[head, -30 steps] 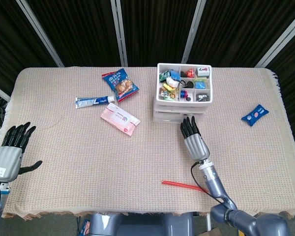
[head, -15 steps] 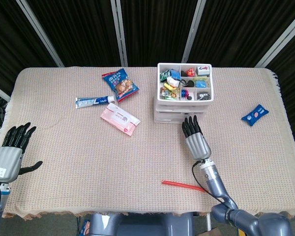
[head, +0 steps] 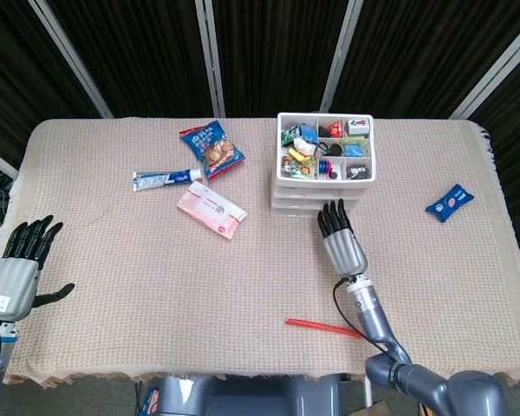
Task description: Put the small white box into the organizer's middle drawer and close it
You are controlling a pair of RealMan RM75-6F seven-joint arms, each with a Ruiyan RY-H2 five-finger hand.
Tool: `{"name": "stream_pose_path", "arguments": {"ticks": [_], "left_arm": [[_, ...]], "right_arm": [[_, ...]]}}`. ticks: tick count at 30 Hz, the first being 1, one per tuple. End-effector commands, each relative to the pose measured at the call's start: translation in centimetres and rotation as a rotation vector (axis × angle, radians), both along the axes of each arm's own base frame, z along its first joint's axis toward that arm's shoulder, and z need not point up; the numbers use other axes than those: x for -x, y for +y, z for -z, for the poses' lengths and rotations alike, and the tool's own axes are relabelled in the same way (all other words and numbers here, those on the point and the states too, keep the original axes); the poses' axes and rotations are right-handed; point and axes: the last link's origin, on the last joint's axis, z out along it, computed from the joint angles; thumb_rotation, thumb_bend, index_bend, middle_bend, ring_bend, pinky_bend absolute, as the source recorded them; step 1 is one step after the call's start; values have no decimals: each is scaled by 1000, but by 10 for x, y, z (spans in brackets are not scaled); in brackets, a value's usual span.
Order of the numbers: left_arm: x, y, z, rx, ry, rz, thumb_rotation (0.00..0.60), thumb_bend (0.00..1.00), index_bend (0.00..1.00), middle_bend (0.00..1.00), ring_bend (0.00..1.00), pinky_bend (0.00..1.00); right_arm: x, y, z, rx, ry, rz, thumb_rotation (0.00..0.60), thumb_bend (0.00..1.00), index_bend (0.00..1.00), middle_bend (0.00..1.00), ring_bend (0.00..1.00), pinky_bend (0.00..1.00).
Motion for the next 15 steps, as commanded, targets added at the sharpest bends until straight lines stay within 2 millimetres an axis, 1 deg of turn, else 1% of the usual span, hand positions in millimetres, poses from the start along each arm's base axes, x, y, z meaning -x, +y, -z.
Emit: {"name": "stream_pose_path", "arguments": {"ticks": [1, 5, 9, 13, 15], "left_arm": [[0, 0, 0, -1, -1, 0, 600, 15, 35, 0, 0, 0], [1, 0, -1, 0, 0, 0, 600, 14, 34, 0, 0, 0], [0, 0, 1, 5, 5, 2, 600, 15, 34, 0, 0, 0], [0, -1, 1, 4, 11, 3, 600, 15, 35, 0, 0, 0], [0, -1, 1, 1, 14, 1, 600, 16, 35, 0, 0, 0]], "right_arm": [[1, 1, 0, 0, 2, 2, 600, 189, 78, 0, 0, 0], [5, 10, -3, -10, -12, -3, 600, 189, 78, 0, 0, 0], [3, 23, -12, -28, -72, -28, 600, 190, 78, 0, 0, 0], [-6, 36, -28, -46, -182, -48, 600, 182, 77, 0, 0, 0], [-11, 43, -41, -59, -241, -52, 600, 169, 73, 0, 0, 0]]}}
